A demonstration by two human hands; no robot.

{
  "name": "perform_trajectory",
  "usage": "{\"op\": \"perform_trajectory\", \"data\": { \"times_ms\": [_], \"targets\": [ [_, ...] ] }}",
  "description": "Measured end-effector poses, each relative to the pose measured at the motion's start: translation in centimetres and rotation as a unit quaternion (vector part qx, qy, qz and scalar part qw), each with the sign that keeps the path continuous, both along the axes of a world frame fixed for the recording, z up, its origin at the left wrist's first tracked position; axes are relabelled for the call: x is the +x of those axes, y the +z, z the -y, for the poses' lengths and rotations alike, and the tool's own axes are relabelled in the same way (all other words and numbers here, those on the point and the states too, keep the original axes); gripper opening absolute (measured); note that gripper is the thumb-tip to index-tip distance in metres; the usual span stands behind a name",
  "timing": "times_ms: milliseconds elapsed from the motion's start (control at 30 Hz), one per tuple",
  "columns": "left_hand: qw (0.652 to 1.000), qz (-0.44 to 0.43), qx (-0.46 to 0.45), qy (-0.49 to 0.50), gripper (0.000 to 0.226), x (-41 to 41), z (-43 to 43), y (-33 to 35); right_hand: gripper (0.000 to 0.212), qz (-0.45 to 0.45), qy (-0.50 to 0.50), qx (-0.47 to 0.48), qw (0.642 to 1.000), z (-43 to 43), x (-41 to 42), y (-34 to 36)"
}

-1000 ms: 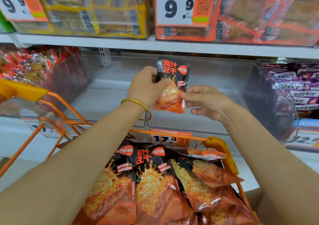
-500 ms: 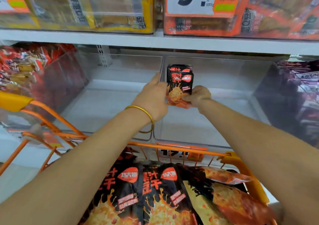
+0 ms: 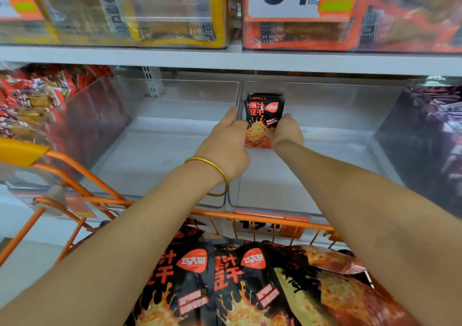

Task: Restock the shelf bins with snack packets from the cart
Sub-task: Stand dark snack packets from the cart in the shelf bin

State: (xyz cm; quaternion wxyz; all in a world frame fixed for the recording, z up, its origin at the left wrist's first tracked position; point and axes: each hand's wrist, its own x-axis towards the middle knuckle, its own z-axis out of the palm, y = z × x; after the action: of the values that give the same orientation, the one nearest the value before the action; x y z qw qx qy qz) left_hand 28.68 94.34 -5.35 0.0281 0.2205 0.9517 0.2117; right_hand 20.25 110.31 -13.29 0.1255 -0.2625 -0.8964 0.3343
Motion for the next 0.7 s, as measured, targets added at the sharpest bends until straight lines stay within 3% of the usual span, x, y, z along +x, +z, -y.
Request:
{"op": "perform_trajectory", "data": {
  "times_ms": [700],
  "targets": [
    [1.000,-0.009,0.001,-0.007,0.051,0.36,0.13,0.24,0.058,0.031,-0.028,-0.131,0.991,-0.03,0.23,0.03]
  ]
}}
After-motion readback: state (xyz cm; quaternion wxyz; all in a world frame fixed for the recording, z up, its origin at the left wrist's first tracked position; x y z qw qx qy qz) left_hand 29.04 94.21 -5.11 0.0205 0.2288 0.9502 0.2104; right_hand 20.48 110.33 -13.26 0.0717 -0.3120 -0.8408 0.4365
